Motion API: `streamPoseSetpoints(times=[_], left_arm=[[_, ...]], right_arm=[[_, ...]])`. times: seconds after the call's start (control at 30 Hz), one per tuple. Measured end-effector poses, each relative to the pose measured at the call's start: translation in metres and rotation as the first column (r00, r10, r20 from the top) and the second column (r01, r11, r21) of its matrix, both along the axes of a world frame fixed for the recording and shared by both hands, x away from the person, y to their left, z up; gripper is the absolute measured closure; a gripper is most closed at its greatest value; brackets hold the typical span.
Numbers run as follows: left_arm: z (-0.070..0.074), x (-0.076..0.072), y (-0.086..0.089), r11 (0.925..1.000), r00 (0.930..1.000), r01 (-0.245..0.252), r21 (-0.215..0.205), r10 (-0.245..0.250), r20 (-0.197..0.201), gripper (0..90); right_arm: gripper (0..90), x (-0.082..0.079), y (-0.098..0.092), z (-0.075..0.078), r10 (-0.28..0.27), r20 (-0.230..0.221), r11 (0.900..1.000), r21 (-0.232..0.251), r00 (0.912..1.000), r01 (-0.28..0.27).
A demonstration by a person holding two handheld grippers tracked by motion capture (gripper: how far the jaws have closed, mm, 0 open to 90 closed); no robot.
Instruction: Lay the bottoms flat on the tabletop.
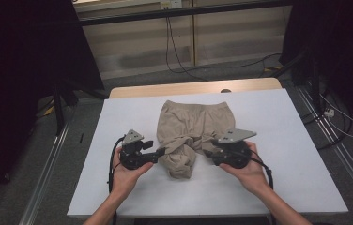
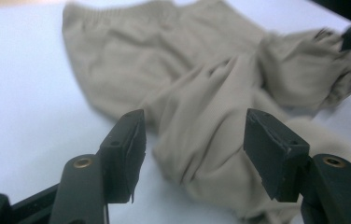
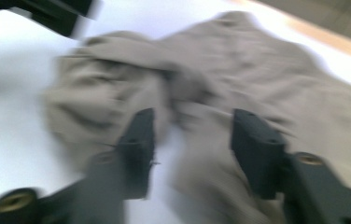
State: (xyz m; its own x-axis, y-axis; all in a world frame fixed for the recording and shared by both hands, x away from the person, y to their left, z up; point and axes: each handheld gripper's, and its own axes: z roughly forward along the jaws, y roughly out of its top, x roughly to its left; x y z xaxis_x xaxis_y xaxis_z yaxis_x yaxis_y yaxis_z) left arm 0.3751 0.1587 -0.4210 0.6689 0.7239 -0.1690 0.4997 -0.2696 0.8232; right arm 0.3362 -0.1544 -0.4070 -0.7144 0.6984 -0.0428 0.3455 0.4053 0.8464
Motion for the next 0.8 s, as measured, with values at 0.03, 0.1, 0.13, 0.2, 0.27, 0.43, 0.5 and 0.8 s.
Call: streamPoseSetpoints(times=[0.03, 0.1, 0.13, 0.2, 0.27, 0.43, 0.5, 0.8], left_arm=[[-0.005, 0.003, -0.004, 0.9997, 0.9998, 0.011, 0.023, -0.011, -0.016, 39.4], [-0.009, 0.008, -0.011, 0.9991, 0.9997, 0.013, 0.041, -0.012, -0.02, 37.8], [-0.01, 0.012, -0.015, 0.9987, 0.9989, 0.027, 0.042, -0.026, -0.039, 41.8], [-0.011, 0.018, -0.021, 0.9983, 0.9975, 0.053, 0.023, -0.052, -0.048, 66.2], [-0.006, 0.019, -0.026, 0.9978, 0.9962, 0.065, -0.008, -0.066, -0.057, 87.5], [0.023, 0.021, -0.039, 0.9922, 0.9963, 0.083, -0.093, -0.085, -0.014, 88.9], [0.029, 0.024, -0.044, 0.9897, 0.9968, 0.08, -0.119, -0.08, 0.002, 88.9], [0.026, 0.033, -0.052, 0.9902, 0.997, 0.075, -0.118, -0.077, -0.009, 88.9]], right_arm=[[60.6, 0.0, 0.007, -0.002, 0.024, -0.009, 1.0, -0.002, 0.9997, -0.024], [59.0, 0.001, 0.024, -0.008, 0.081, -0.036, 0.997, -0.011, 0.9961, -0.082], [53.7, 0.001, 0.031, -0.012, 0.092, -0.047, 0.996, -0.013, 0.9947, -0.092], [47.5, 0.002, 0.043, -0.02, 0.111, -0.068, 0.993, -0.017, 0.9915, -0.113], [42.1, 0.004, 0.054, -0.029, 0.132, -0.084, 0.99, -0.036, 0.9877, -0.136], [29.7, 0.012, 0.069, -0.045, 0.134, -0.107, 0.987, -0.075, 0.9852, -0.142], [25.3, 0.017, 0.073, -0.053, 0.116, -0.112, 0.987, -0.099, 0.9869, -0.127], [72.5, 0.015, 0.086, -0.056, 0.206, -0.148, 0.973, -0.078, 0.9672, -0.219]])
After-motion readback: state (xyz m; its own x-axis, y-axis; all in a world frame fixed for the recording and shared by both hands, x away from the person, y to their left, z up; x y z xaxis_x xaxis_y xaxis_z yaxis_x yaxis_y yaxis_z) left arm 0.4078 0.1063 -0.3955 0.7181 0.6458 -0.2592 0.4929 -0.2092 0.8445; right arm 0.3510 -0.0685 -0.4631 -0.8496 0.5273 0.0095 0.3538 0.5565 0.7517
